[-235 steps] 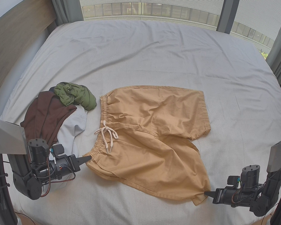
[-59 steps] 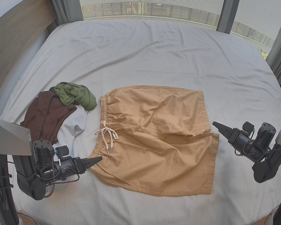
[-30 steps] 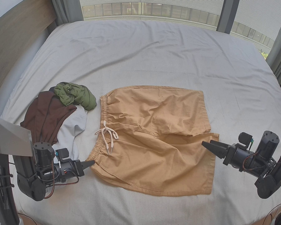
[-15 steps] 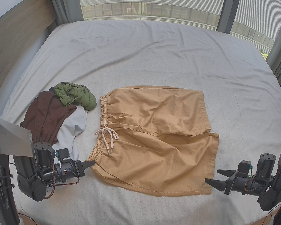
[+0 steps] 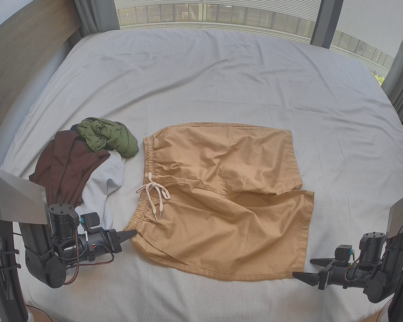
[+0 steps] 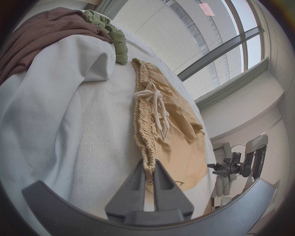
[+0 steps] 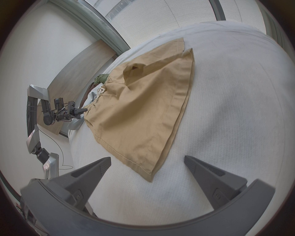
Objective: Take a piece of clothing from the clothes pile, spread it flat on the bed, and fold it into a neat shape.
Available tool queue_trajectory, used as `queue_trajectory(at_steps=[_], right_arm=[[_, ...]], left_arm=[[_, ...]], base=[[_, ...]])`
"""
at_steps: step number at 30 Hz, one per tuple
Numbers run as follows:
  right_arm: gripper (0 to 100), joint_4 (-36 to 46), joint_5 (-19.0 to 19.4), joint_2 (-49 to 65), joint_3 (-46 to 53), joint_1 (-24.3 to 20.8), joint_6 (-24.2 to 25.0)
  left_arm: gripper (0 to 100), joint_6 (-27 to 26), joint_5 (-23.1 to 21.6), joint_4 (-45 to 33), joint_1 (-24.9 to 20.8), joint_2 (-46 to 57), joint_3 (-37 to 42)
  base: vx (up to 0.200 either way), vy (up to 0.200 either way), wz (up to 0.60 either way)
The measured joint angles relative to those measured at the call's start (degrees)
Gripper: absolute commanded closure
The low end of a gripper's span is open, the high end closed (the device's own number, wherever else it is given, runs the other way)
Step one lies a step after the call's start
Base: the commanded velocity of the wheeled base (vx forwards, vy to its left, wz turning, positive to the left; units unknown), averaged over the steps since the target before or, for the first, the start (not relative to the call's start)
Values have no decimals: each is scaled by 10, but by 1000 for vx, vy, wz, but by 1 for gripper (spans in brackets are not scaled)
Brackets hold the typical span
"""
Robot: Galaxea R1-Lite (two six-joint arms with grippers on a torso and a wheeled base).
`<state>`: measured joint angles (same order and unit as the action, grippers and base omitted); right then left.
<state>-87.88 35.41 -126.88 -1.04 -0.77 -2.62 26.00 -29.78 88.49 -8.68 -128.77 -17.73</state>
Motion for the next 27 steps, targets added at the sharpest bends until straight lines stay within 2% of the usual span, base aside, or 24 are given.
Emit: queue_trajectory(at_steps=[18,19,27], right_arm=[[0,-3,20,-50,-17,-34,50],[100,-4,21,-52,-19,-34,50],[100,-2,20,-64,-34,-34,57]], left_arm=[[100,0,0,0,-1,1,1],[100,0,0,0,-1,0,1],[100,0,0,0,0,0,1]], base=[[0,0,0],[0,0,0],[0,0,0]])
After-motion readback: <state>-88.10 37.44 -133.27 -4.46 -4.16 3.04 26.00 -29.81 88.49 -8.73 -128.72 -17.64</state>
